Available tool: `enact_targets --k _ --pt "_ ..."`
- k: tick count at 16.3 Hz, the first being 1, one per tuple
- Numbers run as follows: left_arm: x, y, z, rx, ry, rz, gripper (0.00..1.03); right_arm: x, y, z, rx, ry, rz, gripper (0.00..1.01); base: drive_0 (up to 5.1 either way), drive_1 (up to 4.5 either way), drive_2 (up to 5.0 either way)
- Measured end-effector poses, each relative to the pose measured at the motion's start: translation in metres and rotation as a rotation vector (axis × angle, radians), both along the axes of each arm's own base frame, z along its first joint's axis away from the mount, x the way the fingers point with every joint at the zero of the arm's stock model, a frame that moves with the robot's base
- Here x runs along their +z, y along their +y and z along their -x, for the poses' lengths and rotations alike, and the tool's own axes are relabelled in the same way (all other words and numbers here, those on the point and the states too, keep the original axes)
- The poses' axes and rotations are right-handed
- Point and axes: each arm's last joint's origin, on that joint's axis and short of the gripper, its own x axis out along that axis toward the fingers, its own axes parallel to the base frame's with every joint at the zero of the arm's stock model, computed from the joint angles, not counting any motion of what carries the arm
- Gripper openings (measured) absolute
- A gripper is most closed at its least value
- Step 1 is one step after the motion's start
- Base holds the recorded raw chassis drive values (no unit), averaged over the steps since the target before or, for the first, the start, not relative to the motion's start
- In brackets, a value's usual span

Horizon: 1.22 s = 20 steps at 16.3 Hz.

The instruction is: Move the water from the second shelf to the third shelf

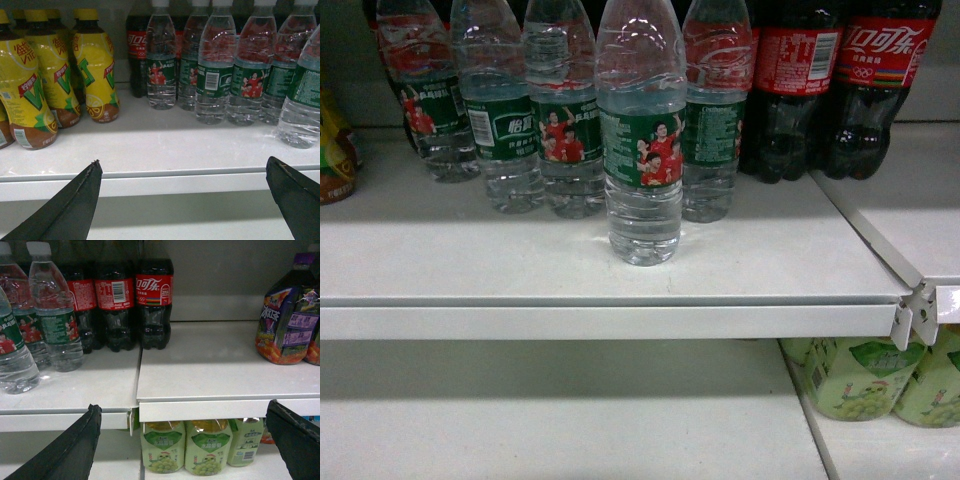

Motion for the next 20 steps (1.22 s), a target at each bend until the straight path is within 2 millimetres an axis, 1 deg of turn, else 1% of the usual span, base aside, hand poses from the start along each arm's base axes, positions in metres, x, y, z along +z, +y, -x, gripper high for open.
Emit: enact_targets --k 17,18,19,20 --pt "0.0 0.0 0.0 0.0 0.0 0.0 0.98 0.0 0.0 0.0 0.0 0.0 0.0 0.98 0.0 0.0 0.0" --pt "0.0 0.0 0.0 0.0 0.0 0.0 0.98 -0.002 -0.003 -0.004 0.045 0.075 -0.055 0.98 0.0 0.0 0.0" --pt "0.0 0.0 0.0 0.001 0.0 0.0 0.98 0.005 -0.008 -0.01 0.03 0.088 -0.089 0.98 0.0 0.0 0.0" --pt "0.0 0.0 0.0 0.0 0.0 0.0 0.98 0.021 -0.013 -0.018 0.029 0.053 -0.097 0.98 0.0 0.0 0.0"
